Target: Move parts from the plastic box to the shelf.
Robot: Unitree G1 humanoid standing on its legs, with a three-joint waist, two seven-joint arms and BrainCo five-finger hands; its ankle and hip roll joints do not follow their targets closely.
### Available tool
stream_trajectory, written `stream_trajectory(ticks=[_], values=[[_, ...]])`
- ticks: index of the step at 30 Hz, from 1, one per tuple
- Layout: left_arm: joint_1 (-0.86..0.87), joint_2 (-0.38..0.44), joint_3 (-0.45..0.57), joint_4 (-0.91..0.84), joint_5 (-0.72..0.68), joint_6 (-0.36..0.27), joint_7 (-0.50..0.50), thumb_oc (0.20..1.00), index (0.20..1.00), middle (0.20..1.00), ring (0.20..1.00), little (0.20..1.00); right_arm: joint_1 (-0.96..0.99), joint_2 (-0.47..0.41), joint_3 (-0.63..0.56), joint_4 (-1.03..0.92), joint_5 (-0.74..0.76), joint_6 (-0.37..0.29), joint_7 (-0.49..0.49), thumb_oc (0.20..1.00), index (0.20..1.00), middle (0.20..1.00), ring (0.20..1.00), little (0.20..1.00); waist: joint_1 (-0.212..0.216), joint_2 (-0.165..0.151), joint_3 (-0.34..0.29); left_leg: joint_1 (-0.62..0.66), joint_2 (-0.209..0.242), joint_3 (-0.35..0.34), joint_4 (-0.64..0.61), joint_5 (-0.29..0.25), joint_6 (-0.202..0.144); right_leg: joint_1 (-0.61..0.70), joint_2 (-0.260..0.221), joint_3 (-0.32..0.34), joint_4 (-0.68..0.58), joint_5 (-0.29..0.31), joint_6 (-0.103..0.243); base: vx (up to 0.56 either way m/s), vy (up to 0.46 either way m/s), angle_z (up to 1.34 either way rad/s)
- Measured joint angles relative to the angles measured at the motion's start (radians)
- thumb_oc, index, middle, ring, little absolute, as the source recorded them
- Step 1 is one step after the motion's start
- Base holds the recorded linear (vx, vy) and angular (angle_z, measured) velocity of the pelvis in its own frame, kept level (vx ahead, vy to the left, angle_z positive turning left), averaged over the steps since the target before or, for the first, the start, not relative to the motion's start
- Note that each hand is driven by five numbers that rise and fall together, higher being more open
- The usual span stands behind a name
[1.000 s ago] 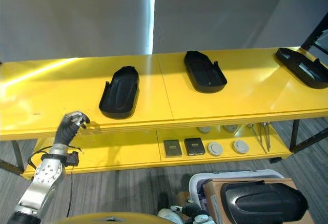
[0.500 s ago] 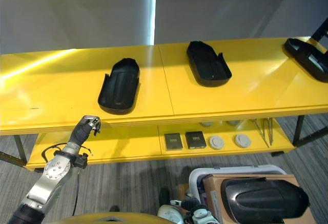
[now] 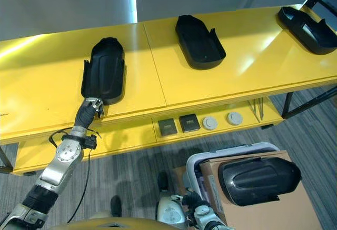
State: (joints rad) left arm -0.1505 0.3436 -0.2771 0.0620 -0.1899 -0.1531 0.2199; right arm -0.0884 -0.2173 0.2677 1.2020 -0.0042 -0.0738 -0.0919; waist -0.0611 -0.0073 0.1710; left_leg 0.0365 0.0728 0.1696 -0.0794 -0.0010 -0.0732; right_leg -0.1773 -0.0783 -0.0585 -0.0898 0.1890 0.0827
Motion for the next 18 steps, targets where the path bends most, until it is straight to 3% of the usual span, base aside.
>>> stream_trajectory(ticks=[11,18], values=[[-0.197,-0.009,0.005,0.143,0.067,-0.006,0.126,0.2,0.2,0.2,0.2,0.2,-0.029,0.0,0.025,-0.008,0.001,-0.01,-0.018,1.0,1.0,1.0,1.0,1.0,-0.026,-0.003,0.024,-0.019,-0.01,0.028,0.0,-0.004,0.004,-0.035,-0.002,0.031,0.0,0.009,0.0,0.0,0.007,-0.08],[-0.215,-0.01,0.004,0.155,0.095,-0.006,0.162,0.2,0.2,0.2,0.2,0.2,-0.037,0.001,0.036,-0.008,0.001,-0.013,-0.02,1.0,1.0,1.0,1.0,1.0,-0.038,-0.005,0.028,-0.02,-0.013,0.05,0.0,-0.007,0.005,-0.047,0.0,0.047,0.0,0.011,0.0,0.0,0.013,-0.07]])
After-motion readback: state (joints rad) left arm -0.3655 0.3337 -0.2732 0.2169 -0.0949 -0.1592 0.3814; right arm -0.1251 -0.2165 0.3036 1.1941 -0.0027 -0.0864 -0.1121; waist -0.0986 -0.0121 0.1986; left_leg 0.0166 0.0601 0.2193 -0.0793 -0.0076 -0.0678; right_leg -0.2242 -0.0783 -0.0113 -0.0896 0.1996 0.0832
